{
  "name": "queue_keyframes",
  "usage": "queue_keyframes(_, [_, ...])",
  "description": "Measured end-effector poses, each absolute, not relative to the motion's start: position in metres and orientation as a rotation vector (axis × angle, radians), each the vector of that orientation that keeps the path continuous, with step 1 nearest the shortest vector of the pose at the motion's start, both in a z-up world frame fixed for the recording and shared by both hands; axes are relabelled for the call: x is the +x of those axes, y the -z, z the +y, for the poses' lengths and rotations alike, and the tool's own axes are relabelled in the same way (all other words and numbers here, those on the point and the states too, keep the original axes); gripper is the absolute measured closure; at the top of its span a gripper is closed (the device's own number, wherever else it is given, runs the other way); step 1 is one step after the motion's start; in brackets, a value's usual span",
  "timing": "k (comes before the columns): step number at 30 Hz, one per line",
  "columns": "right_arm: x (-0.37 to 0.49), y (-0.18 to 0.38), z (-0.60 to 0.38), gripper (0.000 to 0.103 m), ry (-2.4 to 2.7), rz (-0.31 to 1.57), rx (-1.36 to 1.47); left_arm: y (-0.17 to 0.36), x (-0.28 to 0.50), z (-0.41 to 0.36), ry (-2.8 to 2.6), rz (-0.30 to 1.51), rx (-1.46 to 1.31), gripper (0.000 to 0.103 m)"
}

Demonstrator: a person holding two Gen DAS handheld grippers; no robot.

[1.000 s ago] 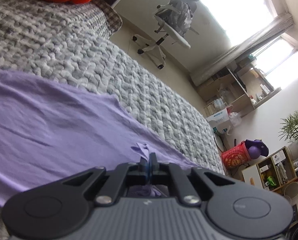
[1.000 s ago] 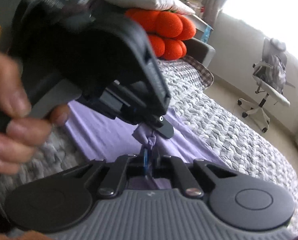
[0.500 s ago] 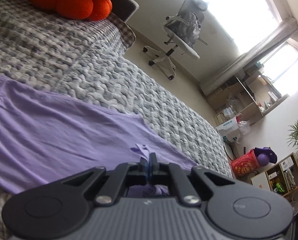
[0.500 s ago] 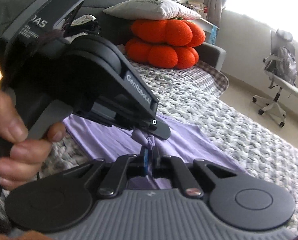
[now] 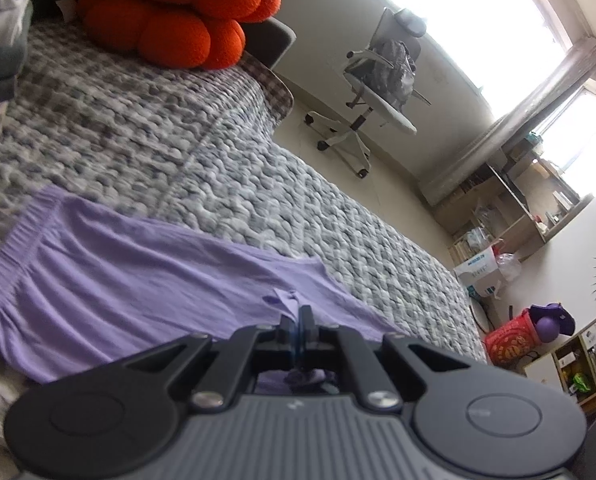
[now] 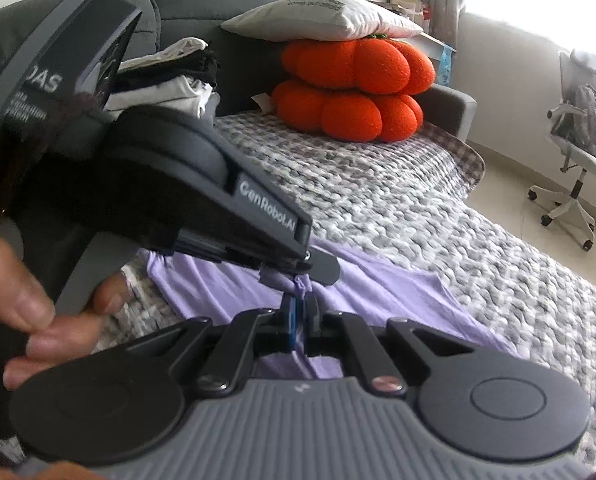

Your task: Fold clothes

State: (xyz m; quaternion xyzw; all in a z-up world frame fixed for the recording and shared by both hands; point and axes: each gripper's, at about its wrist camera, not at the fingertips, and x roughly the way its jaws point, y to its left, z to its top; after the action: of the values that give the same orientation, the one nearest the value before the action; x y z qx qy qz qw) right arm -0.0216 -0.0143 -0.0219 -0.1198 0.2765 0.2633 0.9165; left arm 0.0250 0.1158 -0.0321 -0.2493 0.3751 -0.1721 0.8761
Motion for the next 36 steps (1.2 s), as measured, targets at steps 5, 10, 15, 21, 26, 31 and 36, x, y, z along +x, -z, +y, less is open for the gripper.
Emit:
queue_keyframes(5, [-0.017,0.021,0.0,0.1,-0.553,0.574,-0.236,0.03,0.026,0.131,0.349,0.768,-0.524,0.102])
queue_keyframes(10, [-0.01,0.02,0.016,0.1,-0.562,0.583,-0.229,0.029,0.028,0.145,0.341,0.76,-0.522,0.102])
queue_keyframes(15, [-0.005,0.021,0.03,0.1,-0.57,0.597,-0.222,0.03,0.031,0.157,0.335,0.759,-0.506,0.102])
queue_keyframes(21, [0.002,0.026,0.044,0.1,-0.582,0.617,-0.198,0.033,0.036,0.172,0.332,0.771,-0.485,0.102])
queue_keyframes(26, [0.006,0.028,0.056,0.1,-0.595,0.629,-0.185,0.034,0.038,0.184,0.324,0.771,-0.472,0.102])
queue_keyframes(31, [0.009,0.031,0.065,0.1,-0.604,0.642,-0.175,0.038,0.038,0.194,0.321,0.768,-0.469,0.102])
queue_keyframes(36, [0.011,0.036,0.071,0.1,-0.61,0.655,-0.158,0.045,0.04,0.205,0.332,0.771,-0.482,0.102])
